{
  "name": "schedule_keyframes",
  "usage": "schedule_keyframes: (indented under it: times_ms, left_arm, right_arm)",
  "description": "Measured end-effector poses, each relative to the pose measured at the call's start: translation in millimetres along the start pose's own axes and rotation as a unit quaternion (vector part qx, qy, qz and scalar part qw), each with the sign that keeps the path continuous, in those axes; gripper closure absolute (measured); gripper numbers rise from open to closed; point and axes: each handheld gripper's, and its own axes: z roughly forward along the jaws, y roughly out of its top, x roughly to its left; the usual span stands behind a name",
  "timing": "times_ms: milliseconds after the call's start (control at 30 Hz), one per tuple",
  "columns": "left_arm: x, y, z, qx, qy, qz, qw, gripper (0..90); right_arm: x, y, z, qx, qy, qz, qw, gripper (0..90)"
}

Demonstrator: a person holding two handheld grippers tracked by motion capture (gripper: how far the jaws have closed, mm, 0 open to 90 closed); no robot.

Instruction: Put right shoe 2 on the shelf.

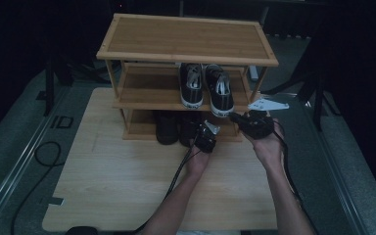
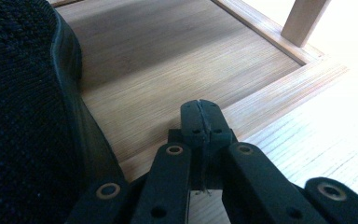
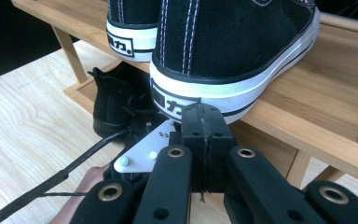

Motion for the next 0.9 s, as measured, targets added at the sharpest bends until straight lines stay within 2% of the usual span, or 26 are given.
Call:
schedule_keyframes:
  times_ms: [167,233,367,433,567,633,900]
  left_arm:
    - [-0.1,0.0,0.0,0.0,0.0,0.0,1.0,90.0]
    - [-0.6,-0.1,0.1,-0.001,0.002,0.001,1.0,90.0]
    - [-0.2,-0.1,0.0,0.0,0.001,0.0,1.0,90.0]
    - [-0.1,0.0,0.1,0.0,0.001,0.0,1.0,90.0]
    - [-0.3,-0.1,0.1,-0.001,0.001,0.0,1.0,90.0]
    - [-0.1,-0.1,0.1,-0.001,0.0,0.0,1.0,90.0]
    - [0.3,-0.2,0.2,-0.001,-0.006,-0.002,1.0,90.0]
  right_arm:
    - [-0.5,-1.5,-0.1,-0.003,-0.001,0.005,1.0,90.0]
    - [-0.7,0.6,-1.0,-0.015,-0.001,0.012,0.9998,90.0]
    - [0.8,2.9,1.7,-0.012,0.005,0.011,0.9999,90.0]
    - [3.5,3.3,4.1,-0.012,0.001,0.004,0.9999,90.0]
    - [5.6,3.6,10.3,-0.013,0.014,0.006,0.9998,90.0]
    - [8.8,4.5,14.7,-0.007,0.005,-0.004,1.0,90.0]
    - [11.3,10.4,24.9,-0.008,0.007,-0.012,0.9999,89.9]
